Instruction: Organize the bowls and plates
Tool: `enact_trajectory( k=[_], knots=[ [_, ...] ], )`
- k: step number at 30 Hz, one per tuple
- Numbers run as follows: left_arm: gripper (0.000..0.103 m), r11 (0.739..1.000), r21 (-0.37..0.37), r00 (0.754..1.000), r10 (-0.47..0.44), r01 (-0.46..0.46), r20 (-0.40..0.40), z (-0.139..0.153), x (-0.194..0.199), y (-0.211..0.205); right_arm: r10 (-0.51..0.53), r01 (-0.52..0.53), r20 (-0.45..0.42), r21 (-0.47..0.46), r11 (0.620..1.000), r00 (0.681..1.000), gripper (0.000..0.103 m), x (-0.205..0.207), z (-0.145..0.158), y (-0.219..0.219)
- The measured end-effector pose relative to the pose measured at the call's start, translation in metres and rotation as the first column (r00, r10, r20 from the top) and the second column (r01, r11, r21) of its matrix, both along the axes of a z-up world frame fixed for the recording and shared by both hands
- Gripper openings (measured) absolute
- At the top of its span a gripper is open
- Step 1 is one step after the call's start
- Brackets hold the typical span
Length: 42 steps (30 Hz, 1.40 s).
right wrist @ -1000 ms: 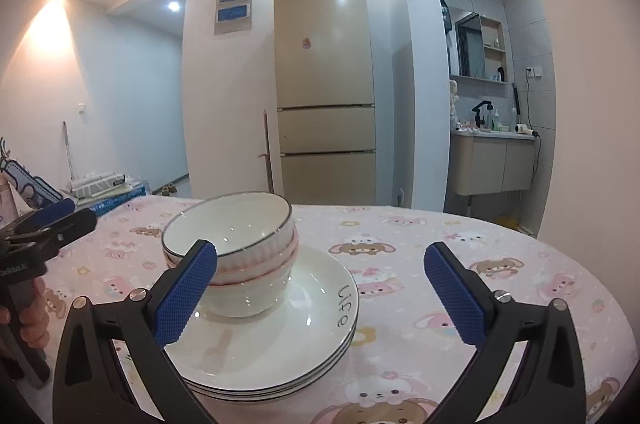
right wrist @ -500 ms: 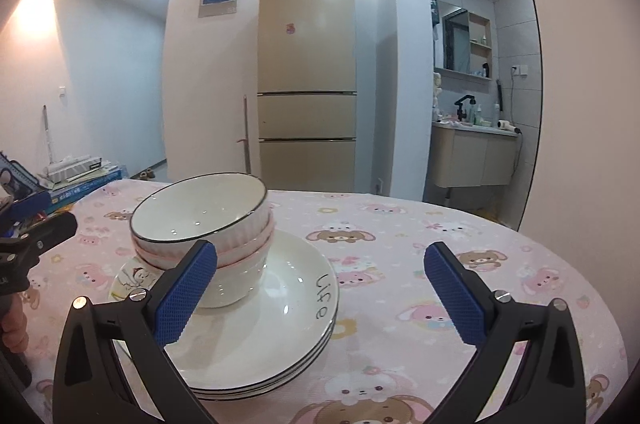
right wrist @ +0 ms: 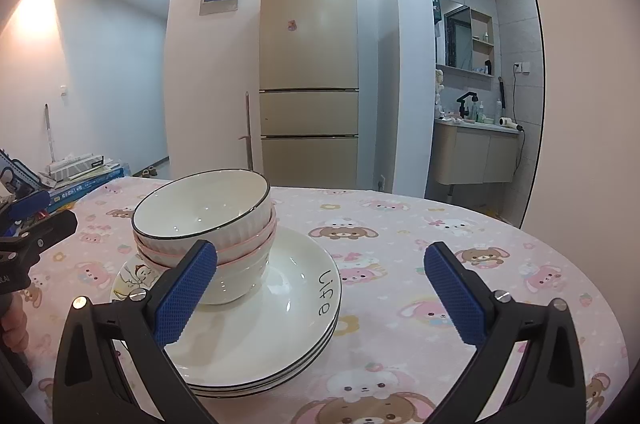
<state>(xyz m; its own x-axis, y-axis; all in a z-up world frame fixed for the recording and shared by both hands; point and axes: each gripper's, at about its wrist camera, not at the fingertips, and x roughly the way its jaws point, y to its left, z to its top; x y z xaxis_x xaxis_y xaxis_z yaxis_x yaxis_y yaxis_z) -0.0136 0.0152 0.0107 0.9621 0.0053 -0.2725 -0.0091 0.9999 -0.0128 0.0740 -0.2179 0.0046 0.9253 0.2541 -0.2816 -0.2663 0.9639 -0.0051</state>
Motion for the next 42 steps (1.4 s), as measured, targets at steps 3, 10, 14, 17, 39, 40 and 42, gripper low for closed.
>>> enact_trajectory(
  k=[3, 10, 14, 17, 39, 40, 42],
  knots=[
    [0.103, 1.0, 0.012, 1.0, -0.009, 0.009, 0.003, 0.0004, -0.0009, -0.0037, 0.002, -0.002, 0.0, 0.001, 1.0, 1.0, 0.103, -0.0002, -0.0001, -0.0001],
    [0.103, 1.0, 0.005, 1.0, -0.025, 0.025, 0.0, -0.0002, -0.0005, -0.0039, 0.0, 0.0, -0.001, 0.002, 1.0, 1.0, 0.103, -0.0008, 0.0, -0.0005],
    [0.103, 1.0, 0.006, 1.0, -0.024, 0.024, 0.001, -0.0001, -0.0004, -0.0039, 0.001, -0.001, -0.004, 0.001, 1.0, 1.0, 0.103, -0.0021, 0.0002, 0.0],
    [0.103, 1.0, 0.006, 1.0, -0.024, 0.024, 0.0, -0.0001, -0.0001, -0.0038, 0.004, -0.004, -0.006, 0.001, 1.0, 1.0, 0.103, -0.0018, 0.0002, 0.0001],
    [0.103, 1.0, 0.008, 1.0, -0.016, 0.016, 0.001, -0.0005, -0.0012, -0.002, 0.008, -0.008, -0.02, -0.004, 1.0, 1.0, 0.103, 0.0002, 0.0012, -0.0002],
    [0.103, 1.0, 0.008, 1.0, -0.016, 0.016, 0.001, -0.0004, -0.0013, -0.002, 0.008, -0.008, -0.019, -0.004, 1.0, 1.0, 0.103, 0.0, 0.0014, -0.0005],
    [0.103, 1.0, 0.008, 1.0, -0.016, 0.016, 0.001, -0.0004, -0.0013, -0.0019, 0.008, -0.008, -0.02, -0.004, 1.0, 1.0, 0.103, 0.0001, 0.0014, -0.0005]
  ],
)
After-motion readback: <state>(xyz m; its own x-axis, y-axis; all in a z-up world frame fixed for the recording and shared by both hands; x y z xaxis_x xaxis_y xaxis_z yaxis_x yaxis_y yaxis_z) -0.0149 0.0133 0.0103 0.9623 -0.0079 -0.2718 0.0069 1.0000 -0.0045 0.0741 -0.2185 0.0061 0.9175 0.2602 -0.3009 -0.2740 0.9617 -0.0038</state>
